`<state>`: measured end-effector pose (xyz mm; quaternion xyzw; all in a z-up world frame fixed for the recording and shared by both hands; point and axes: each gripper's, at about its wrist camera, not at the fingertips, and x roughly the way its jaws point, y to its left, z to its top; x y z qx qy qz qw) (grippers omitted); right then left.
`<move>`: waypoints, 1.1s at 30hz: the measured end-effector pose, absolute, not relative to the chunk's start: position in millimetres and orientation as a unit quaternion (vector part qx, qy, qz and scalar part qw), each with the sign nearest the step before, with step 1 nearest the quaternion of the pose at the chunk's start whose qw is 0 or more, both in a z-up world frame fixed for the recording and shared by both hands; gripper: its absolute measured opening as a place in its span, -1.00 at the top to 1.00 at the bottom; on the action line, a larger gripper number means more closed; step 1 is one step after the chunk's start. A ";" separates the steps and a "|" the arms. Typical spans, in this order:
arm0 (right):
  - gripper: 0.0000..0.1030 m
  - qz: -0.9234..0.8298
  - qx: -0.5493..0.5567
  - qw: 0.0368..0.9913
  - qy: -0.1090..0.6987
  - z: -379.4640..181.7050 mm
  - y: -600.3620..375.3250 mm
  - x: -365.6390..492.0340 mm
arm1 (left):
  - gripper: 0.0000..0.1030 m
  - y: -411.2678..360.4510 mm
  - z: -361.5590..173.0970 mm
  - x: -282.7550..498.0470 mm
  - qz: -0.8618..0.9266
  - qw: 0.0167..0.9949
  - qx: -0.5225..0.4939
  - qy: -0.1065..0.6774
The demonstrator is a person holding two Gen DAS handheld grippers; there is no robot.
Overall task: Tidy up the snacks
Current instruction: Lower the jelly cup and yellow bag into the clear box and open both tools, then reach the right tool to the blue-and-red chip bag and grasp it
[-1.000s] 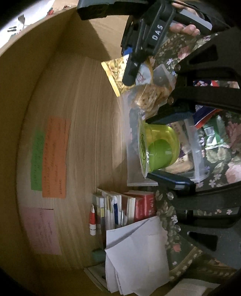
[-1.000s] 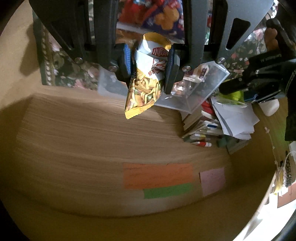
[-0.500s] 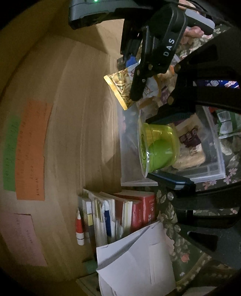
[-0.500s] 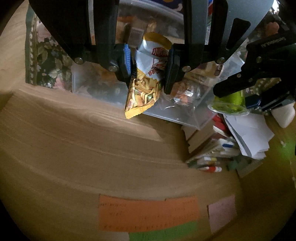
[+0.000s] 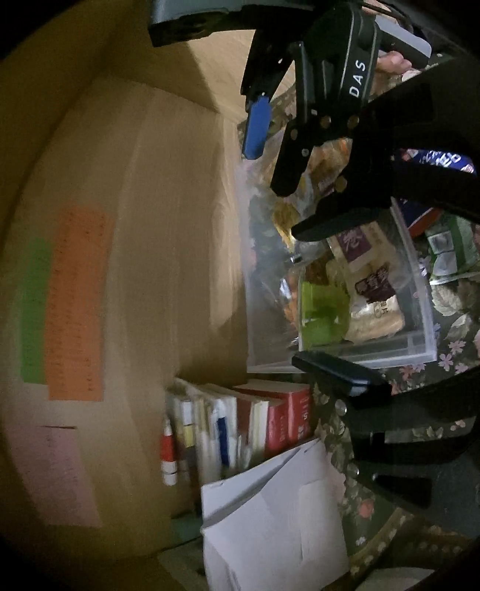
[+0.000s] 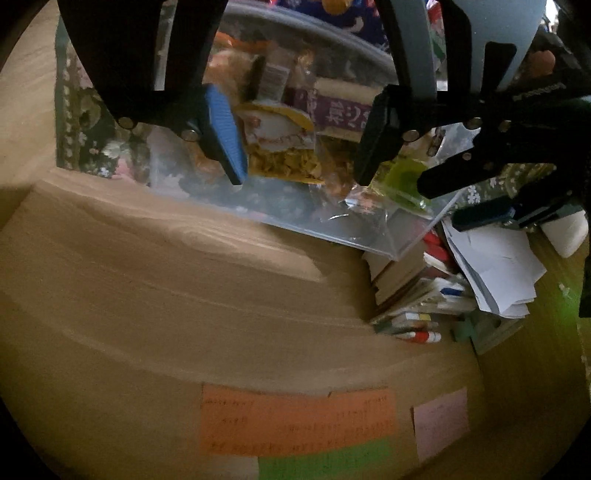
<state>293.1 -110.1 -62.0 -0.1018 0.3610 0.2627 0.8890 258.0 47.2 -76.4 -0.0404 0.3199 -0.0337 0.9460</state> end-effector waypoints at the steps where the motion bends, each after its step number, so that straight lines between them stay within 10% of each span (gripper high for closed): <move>1: -0.10 0.262 -0.102 0.891 0.357 -59.7 -112.3 290.6 | -0.21 46.2 -73.7 254.1 -0.035 0.947 -0.039 0.316; 33: -0.68 0.264 -0.046 0.867 0.420 -113.7 -140.3 223.4 | -0.64 46.0 -149.9 168.0 -0.035 0.920 -0.031 0.389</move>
